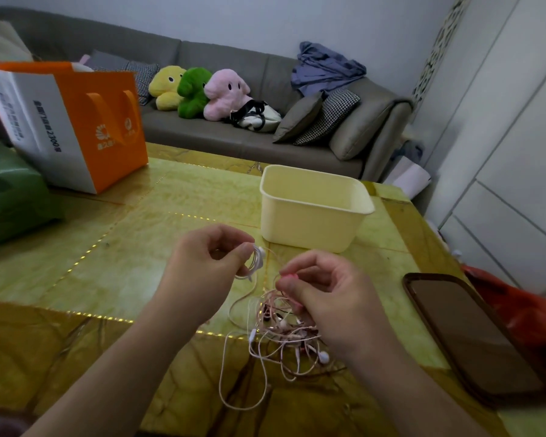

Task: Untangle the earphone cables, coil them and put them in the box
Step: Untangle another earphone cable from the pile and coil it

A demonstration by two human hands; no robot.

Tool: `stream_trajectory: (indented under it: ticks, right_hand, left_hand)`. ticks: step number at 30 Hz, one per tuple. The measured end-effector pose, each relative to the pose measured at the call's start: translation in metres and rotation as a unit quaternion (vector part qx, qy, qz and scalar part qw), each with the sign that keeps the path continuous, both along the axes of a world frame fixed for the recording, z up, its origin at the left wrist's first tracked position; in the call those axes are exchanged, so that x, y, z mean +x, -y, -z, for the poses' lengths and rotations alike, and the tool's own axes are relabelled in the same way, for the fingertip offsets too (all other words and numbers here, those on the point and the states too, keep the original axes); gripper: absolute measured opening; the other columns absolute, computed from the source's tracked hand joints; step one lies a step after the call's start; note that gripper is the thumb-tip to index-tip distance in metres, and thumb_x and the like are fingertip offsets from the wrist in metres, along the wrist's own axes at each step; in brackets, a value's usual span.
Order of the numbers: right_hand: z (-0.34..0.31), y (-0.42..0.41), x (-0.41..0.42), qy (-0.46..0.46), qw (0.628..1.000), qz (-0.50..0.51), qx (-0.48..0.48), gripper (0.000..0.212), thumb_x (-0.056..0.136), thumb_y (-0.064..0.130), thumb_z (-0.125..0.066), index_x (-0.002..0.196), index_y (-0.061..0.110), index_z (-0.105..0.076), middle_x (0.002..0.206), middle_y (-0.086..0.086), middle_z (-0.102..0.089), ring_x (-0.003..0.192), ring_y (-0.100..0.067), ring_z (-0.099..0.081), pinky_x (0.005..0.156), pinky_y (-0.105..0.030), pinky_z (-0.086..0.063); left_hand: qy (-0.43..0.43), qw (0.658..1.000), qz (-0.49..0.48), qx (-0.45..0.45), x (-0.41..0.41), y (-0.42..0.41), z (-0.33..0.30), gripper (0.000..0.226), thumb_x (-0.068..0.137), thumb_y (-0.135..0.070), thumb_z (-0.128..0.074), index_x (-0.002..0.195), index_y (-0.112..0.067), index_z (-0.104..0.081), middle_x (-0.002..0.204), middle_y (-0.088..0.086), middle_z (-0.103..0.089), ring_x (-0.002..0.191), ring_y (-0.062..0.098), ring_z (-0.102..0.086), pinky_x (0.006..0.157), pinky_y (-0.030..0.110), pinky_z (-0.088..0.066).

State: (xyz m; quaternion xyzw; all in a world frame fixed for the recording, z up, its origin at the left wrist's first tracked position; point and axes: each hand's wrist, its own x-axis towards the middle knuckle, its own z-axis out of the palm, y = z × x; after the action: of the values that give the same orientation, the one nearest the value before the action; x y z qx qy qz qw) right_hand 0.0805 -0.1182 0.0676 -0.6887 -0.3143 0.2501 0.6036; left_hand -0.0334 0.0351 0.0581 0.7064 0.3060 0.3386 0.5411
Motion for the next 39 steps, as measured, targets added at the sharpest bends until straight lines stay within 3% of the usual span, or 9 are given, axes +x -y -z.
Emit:
stream_trajectory:
  ticks: [5, 11, 14, 21, 26, 31, 35, 39]
  right_hand:
    - [0.004, 0.022, 0.008, -0.018, 0.999, 0.03, -0.002, 0.012, 0.087, 0.002, -0.082, 0.087, 0.014, -0.082, 0.076, -0.01, -0.077, 0.058, -0.013, -0.063, 0.05, -0.019, -0.05]
    - [-0.002, 0.035, 0.012, 0.001, 0.998, 0.056, 0.013, 0.015, 0.082, 0.004, -0.088, 0.09, 0.011, -0.076, 0.077, -0.007, -0.078, 0.063, -0.015, -0.073, 0.054, -0.02, -0.055]
    - [-0.006, 0.042, 0.014, 0.054, 0.996, 0.062, 0.028, 0.019, 0.079, 0.005, -0.091, 0.086, 0.013, -0.075, 0.076, -0.005, -0.078, 0.068, -0.019, -0.075, 0.061, -0.029, -0.061]
    - [-0.001, 0.043, 0.012, 0.152, 0.987, 0.055, 0.003, 0.024, 0.079, 0.006, -0.09, 0.082, 0.022, -0.072, 0.076, -0.002, -0.075, 0.072, -0.019, -0.076, 0.068, -0.043, -0.063]
    - [-0.002, 0.04, 0.01, 0.189, 0.98, 0.063, -0.021, 0.025, 0.077, 0.007, -0.093, 0.079, 0.021, -0.072, 0.079, 0.001, -0.075, 0.07, -0.017, -0.076, 0.067, -0.04, -0.062]
    - [-0.006, 0.042, 0.012, 0.174, 0.983, 0.048, -0.02, 0.026, 0.073, 0.002, -0.094, 0.078, 0.018, -0.074, 0.077, 0.001, -0.076, 0.066, -0.012, -0.076, 0.065, -0.034, -0.063]
    - [-0.009, 0.045, 0.012, 0.122, 0.992, 0.018, -0.014, 0.02, 0.078, 0.001, -0.09, 0.082, 0.014, -0.076, 0.073, -0.001, -0.078, 0.068, -0.014, -0.078, 0.069, -0.037, -0.064]
    - [-0.01, 0.049, 0.022, 0.06, 0.997, 0.034, 0.033, 0.014, 0.09, -0.003, -0.08, 0.086, 0.01, -0.075, 0.069, -0.009, -0.074, 0.059, -0.018, -0.07, 0.056, -0.03, -0.058]
  left_hand:
    - [-0.001, 0.999, 0.031, 0.008, 0.011, 0.022, 0.0, 0.008, 0.094, -0.012, -0.076, 0.093, -0.02, -0.078, 0.076, 0.0, -0.077, 0.066, 0.009, -0.073, 0.057, 0.017, -0.052]
    - [0.002, 0.998, 0.069, 0.003, 0.021, 0.039, 0.004, 0.01, 0.093, -0.009, -0.076, 0.092, -0.018, -0.078, 0.075, 0.003, -0.078, 0.068, 0.017, -0.074, 0.068, 0.024, -0.059]
    - [0.007, 0.996, 0.09, -0.012, 0.025, 0.047, 0.006, 0.01, 0.092, -0.009, -0.077, 0.092, -0.019, -0.079, 0.078, 0.006, -0.078, 0.07, 0.022, -0.076, 0.071, 0.034, -0.061]
    - [0.03, 0.987, 0.143, -0.066, 0.025, 0.061, 0.004, 0.011, 0.09, -0.008, -0.077, 0.09, -0.018, -0.082, 0.08, 0.013, -0.079, 0.073, 0.023, -0.075, 0.07, 0.029, -0.06]
    - [0.03, 0.978, 0.184, -0.097, 0.02, 0.056, 0.004, 0.009, 0.09, -0.013, -0.076, 0.096, -0.015, -0.082, 0.084, 0.017, -0.079, 0.075, 0.024, -0.073, 0.075, 0.031, -0.059]
    - [0.02, 0.969, 0.214, -0.124, 0.017, 0.049, 0.003, 0.021, 0.081, -0.02, -0.081, 0.1, -0.011, -0.082, 0.088, 0.021, -0.079, 0.078, 0.027, -0.074, 0.076, 0.033, -0.06]
    - [0.003, 0.966, 0.227, -0.127, 0.017, 0.044, 0.0, 0.023, 0.079, -0.018, -0.083, 0.101, -0.009, -0.081, 0.093, 0.021, -0.08, 0.083, 0.03, -0.077, 0.077, 0.033, -0.061]
    - [0.005, 0.969, 0.216, -0.122, 0.016, 0.045, -0.002, 0.023, 0.077, -0.016, -0.085, 0.099, -0.009, -0.082, 0.091, 0.02, -0.08, 0.08, 0.03, -0.077, 0.08, 0.035, -0.063]
